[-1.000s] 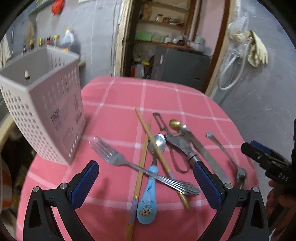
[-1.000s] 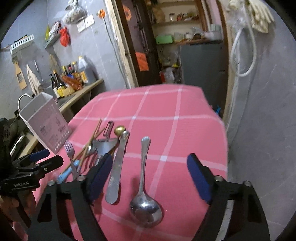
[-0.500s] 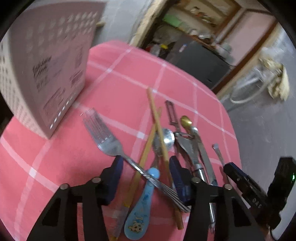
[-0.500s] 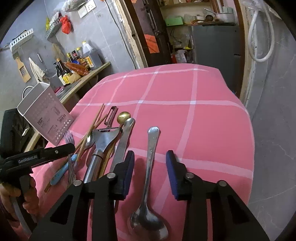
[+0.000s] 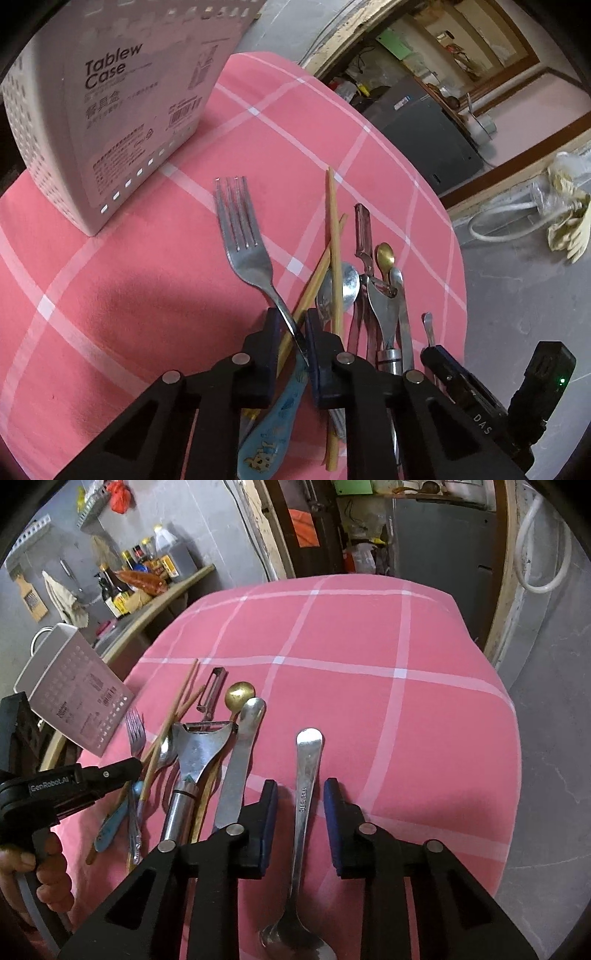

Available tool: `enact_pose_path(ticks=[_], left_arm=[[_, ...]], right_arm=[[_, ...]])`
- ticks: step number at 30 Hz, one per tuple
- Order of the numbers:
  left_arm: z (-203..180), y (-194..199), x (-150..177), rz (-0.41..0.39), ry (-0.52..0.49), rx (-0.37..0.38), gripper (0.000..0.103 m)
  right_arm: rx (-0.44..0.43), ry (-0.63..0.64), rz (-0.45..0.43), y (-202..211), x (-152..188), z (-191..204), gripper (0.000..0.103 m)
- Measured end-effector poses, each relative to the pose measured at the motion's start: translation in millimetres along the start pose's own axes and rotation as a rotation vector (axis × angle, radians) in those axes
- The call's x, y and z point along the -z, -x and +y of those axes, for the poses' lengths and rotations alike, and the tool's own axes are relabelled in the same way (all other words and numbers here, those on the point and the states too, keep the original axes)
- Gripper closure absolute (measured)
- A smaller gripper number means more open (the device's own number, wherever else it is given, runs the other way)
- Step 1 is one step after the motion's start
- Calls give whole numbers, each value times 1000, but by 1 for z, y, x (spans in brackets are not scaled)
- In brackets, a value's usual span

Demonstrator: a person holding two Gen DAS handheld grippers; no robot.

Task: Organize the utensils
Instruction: 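Grasp the silver fork with the left gripper while the right gripper grasps a long-handled spoon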

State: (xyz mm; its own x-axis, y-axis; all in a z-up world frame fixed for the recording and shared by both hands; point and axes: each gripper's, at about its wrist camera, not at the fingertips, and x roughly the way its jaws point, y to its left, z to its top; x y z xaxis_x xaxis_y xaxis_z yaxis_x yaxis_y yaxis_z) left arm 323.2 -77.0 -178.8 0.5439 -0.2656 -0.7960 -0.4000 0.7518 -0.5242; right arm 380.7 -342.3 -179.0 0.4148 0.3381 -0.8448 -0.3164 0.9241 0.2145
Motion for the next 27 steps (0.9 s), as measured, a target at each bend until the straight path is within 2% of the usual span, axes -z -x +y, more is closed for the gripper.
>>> enact_pose_path(ticks=[3, 7, 11, 17, 27], left_arm=[[-4, 1, 1, 3, -37, -2, 93], [-17, 7, 9, 8, -124, -6, 96], [-20, 12, 14, 44, -164, 11, 96], [-5, 19, 13, 98, -130, 34, 96], [9, 26, 26, 193, -175, 108, 96]], right_arm=[[-14, -29, 17, 1, 1, -3, 95], [-41, -73, 28, 5, 5, -7, 95], [-62, -111, 23, 9, 10, -9, 95], [-110, -184, 32, 16, 23, -8, 95], [-156, -295, 65, 12, 47, -3, 95]])
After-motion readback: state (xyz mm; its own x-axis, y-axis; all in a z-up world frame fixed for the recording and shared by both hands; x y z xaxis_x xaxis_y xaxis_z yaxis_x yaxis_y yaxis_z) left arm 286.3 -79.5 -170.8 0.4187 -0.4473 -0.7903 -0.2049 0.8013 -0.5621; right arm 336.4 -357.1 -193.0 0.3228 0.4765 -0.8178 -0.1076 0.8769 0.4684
